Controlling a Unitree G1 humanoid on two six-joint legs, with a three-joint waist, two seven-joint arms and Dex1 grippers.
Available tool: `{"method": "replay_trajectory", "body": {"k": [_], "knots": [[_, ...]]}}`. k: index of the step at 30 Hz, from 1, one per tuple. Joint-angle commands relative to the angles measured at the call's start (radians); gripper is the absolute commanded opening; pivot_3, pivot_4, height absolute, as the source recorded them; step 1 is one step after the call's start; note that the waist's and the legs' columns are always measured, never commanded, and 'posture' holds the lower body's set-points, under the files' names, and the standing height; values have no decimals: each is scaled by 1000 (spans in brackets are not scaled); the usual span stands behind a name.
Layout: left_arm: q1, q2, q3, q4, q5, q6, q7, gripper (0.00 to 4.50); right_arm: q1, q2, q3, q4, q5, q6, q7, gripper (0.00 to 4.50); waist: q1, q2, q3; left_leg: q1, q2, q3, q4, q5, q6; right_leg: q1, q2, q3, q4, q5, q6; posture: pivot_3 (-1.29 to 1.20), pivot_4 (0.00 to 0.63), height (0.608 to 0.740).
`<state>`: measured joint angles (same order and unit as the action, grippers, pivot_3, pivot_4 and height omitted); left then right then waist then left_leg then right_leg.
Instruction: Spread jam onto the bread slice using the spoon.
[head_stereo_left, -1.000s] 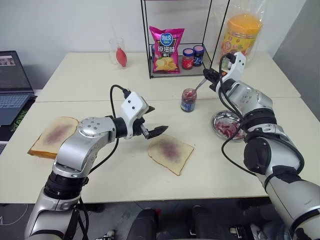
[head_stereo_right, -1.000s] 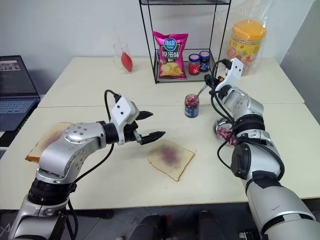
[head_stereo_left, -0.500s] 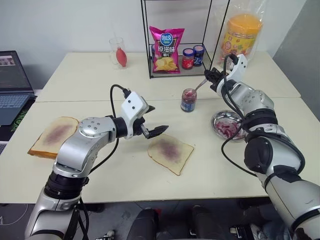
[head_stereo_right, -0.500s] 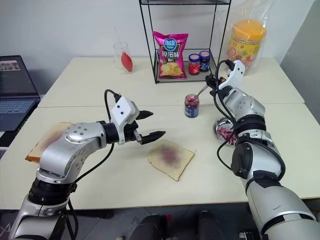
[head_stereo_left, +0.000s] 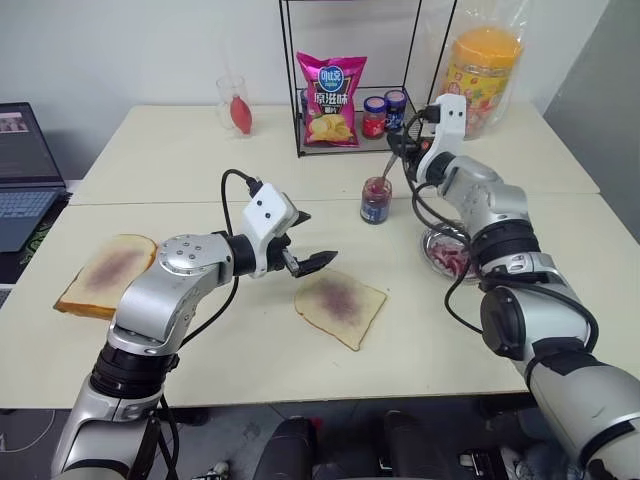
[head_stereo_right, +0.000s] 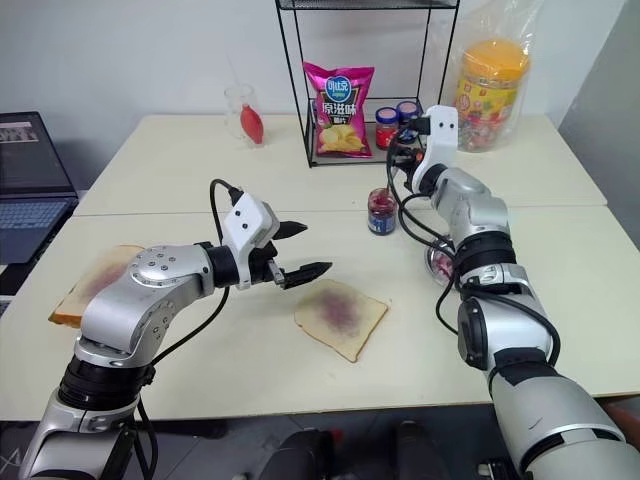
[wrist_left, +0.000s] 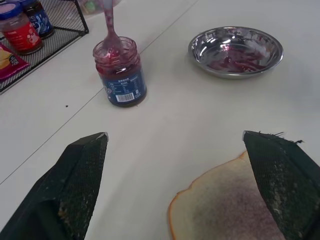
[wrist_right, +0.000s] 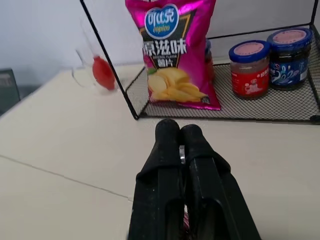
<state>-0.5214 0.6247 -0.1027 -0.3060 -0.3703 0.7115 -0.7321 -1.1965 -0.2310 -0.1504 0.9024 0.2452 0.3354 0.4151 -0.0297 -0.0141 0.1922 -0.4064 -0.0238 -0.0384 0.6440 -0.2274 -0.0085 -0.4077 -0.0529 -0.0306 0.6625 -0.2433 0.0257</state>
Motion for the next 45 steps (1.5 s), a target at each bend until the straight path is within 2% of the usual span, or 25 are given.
{"method": "replay_trajectory", "body": {"k": [1, 12, 23, 31, 45], "knots": [[-19, 2, 13, -27, 4, -11, 2, 4500, -14, -16, 51, -6, -72, -93, 7, 14, 0, 0, 0, 0, 0, 0, 0, 0, 0, 0, 0, 0, 0, 0, 0, 0, 150, 740], [-22, 3, 10, -25, 4, -13, -2, 4500, -21, 8, 89, 79, -143, -180, -16, 14, 0, 0, 0, 0, 0, 0, 0, 0, 0, 0, 0, 0, 0, 0, 0, 0, 150, 740], [-21, 4, 11, -27, 5, -10, 0, 4500, -43, 42, -32, 98, -48, -88, -61, 14, 0, 0, 0, 0, 0, 0, 0, 0, 0, 0, 0, 0, 0, 0, 0, 0, 150, 740], [-23, 5, 9, -21, 9, -17, -3, 4500, -70, 50, -180, 75, 98, 7, -110, 14, 0, 0, 0, 0, 0, 0, 0, 0, 0, 0, 0, 0, 0, 0, 0, 0, 150, 740], [-36, 1, 7, -19, 12, -9, 0, 4500, -80, 59, -264, 44, 205, 114, -170, 14, 0, 0, 0, 0, 0, 0, 0, 0, 0, 0, 0, 0, 0, 0, 0, 0, 150, 740]]}}
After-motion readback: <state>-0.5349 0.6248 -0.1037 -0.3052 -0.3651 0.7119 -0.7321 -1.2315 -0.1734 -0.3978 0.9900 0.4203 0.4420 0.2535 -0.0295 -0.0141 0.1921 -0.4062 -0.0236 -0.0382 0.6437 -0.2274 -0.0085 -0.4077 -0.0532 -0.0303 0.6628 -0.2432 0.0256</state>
